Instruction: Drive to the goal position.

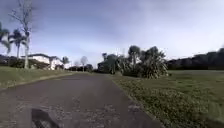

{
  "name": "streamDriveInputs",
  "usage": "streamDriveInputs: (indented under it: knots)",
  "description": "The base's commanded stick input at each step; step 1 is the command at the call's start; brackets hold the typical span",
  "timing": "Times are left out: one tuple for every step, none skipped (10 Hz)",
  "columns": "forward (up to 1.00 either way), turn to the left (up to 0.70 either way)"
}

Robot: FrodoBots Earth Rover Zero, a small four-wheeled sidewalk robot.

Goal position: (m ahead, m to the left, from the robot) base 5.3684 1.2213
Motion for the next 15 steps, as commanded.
streamDriveInputs:
  knots:
    - [1.00,0.27]
    - [1.00,0.27]
    - [1.00,0.27]
    - [1.00,0.27]
    - [1.00,0.27]
    - [1.00,0.27]
    - [1.00,0.12]
    - [1.00,0.00]
    - [1.00,0.00]
    - [1.00,0.00]
    - [1.00,0.00]
    - [1.00,0.00]
    - [1.00,0.00]
    - [1.00,0.00]
    - [1.00,0.00]
